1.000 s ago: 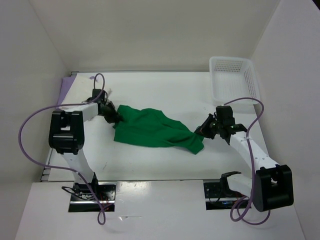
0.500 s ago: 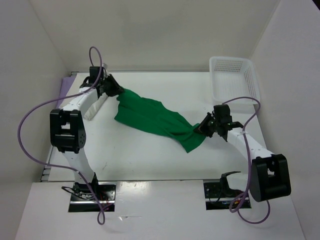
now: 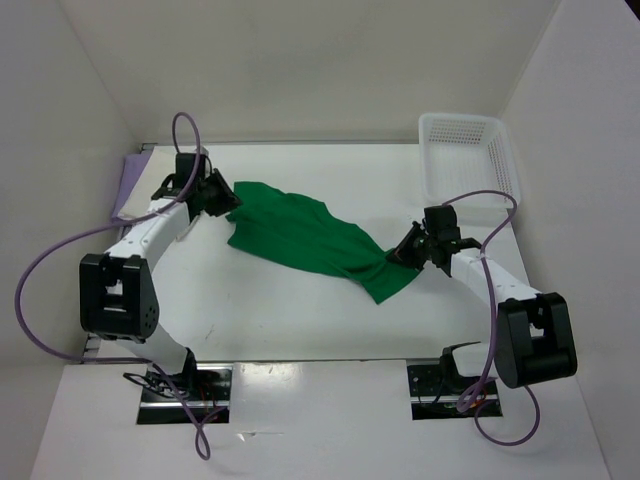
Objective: Fold and stack the t-shirts
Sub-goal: Flatten out the tshirt
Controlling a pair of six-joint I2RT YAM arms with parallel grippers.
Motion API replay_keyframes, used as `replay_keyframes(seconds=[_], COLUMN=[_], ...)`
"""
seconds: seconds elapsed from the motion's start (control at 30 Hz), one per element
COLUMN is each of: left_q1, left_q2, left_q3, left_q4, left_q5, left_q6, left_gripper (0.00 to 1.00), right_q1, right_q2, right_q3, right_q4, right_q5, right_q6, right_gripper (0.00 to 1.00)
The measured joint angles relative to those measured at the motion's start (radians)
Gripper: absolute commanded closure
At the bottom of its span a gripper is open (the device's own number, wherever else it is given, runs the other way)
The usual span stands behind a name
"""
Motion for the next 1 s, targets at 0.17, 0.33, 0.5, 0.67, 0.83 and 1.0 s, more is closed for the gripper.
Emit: replay_keyframes(seconds=[0.17, 0.33, 0.5, 0.67, 0.83, 1.0], left_q1=[-0.078, -0.085, -0.071, -0.066, -0.066, -0.066], left_q2=[-0.003, 0.105, 0.156, 0.156, 0.156, 0.156], left_q3=[-0.026, -0.026, -0.026, -0.026, -0.026, -0.026], left_q4=[-0.015, -0.035, -0.052, -0.039, -0.013, 0.008], left_q5=[-0.092, -0.156, -0.173, -0.175, -0.175, -0.171], left_q6=[-0.005, -0.019, -0.052, -0.079, -0.092, -0.111], left_gripper=[0.69, 0.69, 0.63, 0.54, 0.53, 0.61], right_q1=[0.0, 0.0, 0.0, 0.0, 0.0, 0.0], right_q2=[0.0, 0.0, 0.0, 0.0, 0.0, 0.0], right_q3=[0.0, 0.0, 0.0, 0.0, 0.0, 0.0], right_q4=[0.007, 0.009, 0.009, 0.014, 0.016, 0.018], right_q5=[-0.004, -0.008, -0.008, -0.011, -0.017, -0.019], right_q6=[0.0, 0.0, 0.0, 0.0, 0.0, 0.0], right_gripper=[0.92, 0.92, 0.92, 0.92, 0.92, 0.92])
